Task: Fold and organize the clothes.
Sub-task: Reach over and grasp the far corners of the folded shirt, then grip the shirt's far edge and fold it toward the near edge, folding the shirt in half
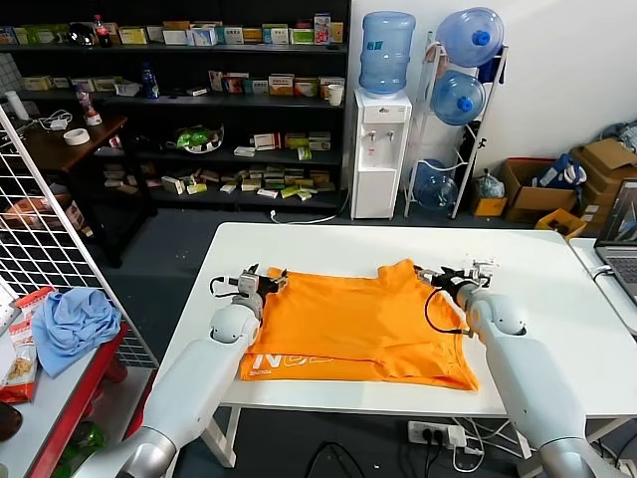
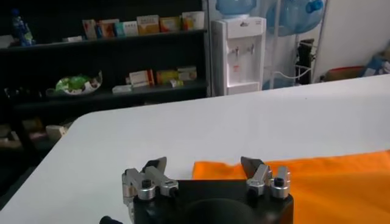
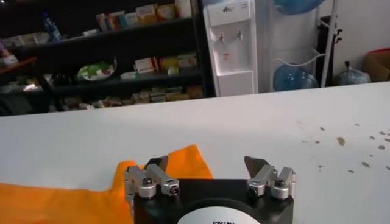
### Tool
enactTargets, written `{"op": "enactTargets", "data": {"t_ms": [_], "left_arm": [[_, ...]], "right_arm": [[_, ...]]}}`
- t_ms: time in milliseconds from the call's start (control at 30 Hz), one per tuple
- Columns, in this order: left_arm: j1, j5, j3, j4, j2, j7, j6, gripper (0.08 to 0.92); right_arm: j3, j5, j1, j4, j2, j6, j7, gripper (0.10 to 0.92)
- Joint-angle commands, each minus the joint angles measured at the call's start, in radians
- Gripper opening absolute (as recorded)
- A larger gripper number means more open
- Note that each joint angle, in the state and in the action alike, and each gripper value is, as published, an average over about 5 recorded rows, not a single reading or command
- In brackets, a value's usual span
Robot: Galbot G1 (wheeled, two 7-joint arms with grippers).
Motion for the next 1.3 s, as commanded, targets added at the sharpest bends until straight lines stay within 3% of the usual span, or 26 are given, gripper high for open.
{"op": "enactTargets", "data": {"t_ms": [33,167,367,733,1000,1167,1300], "left_arm": [[-0.019,0.002,-0.009,0.047,-0.011,-0.001,0.017,0.823],[-0.006,-0.002,-0.024,0.041,-0.007,-0.003,0.017,0.823],[0.019,-0.002,-0.033,0.020,0.006,0.008,0.010,0.788],[0.081,-0.009,-0.034,-0.067,0.044,0.014,0.011,0.473],[0.164,-0.023,-0.053,-0.211,0.122,-0.001,0.008,0.248],[0.261,-0.041,-0.077,-0.408,0.202,-0.016,0.006,0.117],[0.349,-0.059,-0.101,-0.562,0.264,-0.030,0.007,0.097]], "right_arm": [[-0.013,-0.039,0.038,-0.087,0.027,-0.003,-0.040,0.823],[-0.022,-0.048,0.045,-0.092,0.036,0.000,-0.035,0.801],[-0.022,-0.059,0.042,-0.096,0.049,0.006,-0.019,0.645],[-0.022,-0.041,0.010,-0.014,0.038,0.012,0.028,0.324],[-0.035,0.005,-0.126,0.285,-0.047,-0.027,0.098,0.130],[0.002,0.029,-0.290,0.501,-0.118,-0.050,0.140,0.125],[0.048,0.025,-0.434,0.664,-0.170,-0.057,0.158,0.125]]}}
